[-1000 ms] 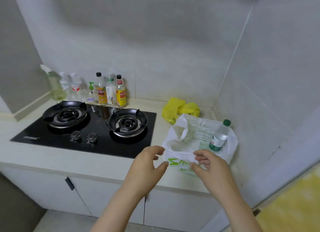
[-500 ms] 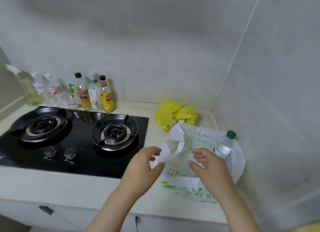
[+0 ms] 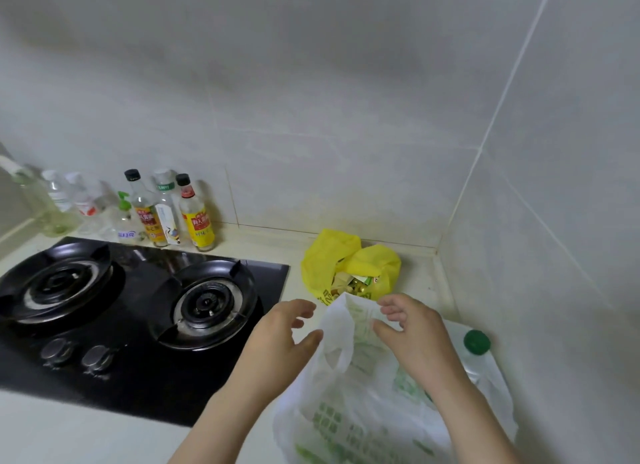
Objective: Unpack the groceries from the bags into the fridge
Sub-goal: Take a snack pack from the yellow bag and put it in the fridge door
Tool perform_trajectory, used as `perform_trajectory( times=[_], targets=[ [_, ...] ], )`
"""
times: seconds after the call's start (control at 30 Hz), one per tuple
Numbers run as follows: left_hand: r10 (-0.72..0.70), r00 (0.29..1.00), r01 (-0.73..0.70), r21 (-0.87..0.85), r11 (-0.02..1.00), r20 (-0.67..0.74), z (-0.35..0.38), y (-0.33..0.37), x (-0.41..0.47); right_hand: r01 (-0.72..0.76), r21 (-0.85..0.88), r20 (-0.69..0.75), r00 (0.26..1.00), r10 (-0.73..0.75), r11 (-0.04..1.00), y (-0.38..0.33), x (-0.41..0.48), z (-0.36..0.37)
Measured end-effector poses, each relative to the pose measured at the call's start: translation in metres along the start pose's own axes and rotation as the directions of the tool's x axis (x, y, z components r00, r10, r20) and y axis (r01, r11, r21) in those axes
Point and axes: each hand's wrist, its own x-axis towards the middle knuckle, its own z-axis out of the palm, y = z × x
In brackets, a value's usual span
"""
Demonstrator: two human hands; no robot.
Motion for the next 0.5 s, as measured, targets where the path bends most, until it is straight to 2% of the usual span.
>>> perform_trajectory(
  times=[0.17,0.5],
  targets=[
    [-0.008,1.0,0.008,0.008,1.0,0.01,0.006,-0.005,0.03,-0.003,-0.031,0.032,0.999,0.004,1.0,0.009,0.025,0.005],
    [0.017,0.996,-0.021,0.04,0.999,0.091,0.003,-0.023,0.098,-0.019,-0.198,0.09,0.995,0.038,0.98,0.016,0.087,0.023]
  ],
)
